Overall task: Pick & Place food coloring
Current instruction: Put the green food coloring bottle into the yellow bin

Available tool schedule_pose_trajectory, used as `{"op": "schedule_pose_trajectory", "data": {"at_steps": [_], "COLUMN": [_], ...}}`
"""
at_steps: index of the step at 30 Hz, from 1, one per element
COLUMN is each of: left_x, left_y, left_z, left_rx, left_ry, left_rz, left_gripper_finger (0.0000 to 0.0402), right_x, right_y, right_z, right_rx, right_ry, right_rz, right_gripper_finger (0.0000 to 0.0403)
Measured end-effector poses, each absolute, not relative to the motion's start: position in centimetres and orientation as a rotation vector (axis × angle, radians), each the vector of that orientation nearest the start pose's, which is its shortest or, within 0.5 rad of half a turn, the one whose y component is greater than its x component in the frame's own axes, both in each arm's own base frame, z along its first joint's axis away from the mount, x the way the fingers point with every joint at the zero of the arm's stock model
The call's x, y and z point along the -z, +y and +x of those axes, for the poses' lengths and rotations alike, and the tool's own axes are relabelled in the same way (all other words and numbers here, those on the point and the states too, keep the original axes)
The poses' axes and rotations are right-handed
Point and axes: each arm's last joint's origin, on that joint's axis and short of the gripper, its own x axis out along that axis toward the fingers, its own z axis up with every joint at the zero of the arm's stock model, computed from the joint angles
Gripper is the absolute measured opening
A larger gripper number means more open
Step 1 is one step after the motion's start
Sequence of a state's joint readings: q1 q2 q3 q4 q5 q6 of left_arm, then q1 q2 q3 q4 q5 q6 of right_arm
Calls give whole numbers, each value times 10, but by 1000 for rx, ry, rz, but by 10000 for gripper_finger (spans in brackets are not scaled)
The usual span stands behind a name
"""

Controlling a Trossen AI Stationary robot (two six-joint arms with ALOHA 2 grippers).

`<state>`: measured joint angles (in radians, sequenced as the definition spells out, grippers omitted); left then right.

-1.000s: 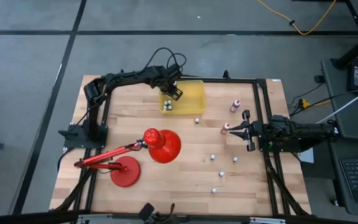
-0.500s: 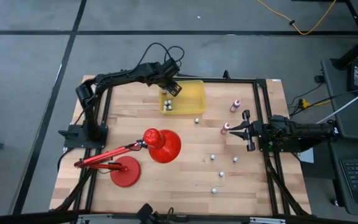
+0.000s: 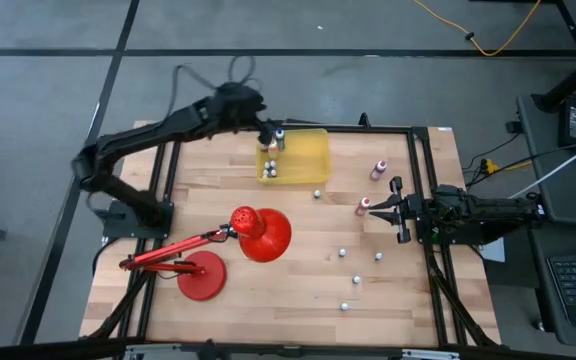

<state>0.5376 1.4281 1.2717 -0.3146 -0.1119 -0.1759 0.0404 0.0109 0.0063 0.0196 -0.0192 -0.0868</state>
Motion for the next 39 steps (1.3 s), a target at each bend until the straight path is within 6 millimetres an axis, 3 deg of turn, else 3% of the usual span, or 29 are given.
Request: {"op": "schedule_pose_trajectory", "data": {"at_steps": [5, 10, 20, 27, 34, 39], "left_x": [-333, -308, -254, -217, -192, -187], "left_y": [140, 117, 87, 74, 66, 62], "left_z": [227, 184, 125, 102, 90, 82], "left_rx": [-694, -774, -916, -960, -929, -943], "left_ry": [254, 217, 214, 83, 80, 27], "left_rz": [-209, -185, -114, -300, -248, -223], "left_gripper_finger": [364, 364, 365, 363, 364, 365], "right_x": [-167, -167, -167, -167, -167, -167], "right_y": [5, 5, 5, 4, 5, 5], "right_z": [98, 98, 98, 98, 98, 98], "right_rx": [-59, -59, -59, -58, -59, -59], "right_ry": [-18, -18, -18, -17, -17, -18], "right_rz": [-87, -87, -87, -87, -87, -87], "right_gripper_finger": [56, 56, 56, 56, 56, 56]}}
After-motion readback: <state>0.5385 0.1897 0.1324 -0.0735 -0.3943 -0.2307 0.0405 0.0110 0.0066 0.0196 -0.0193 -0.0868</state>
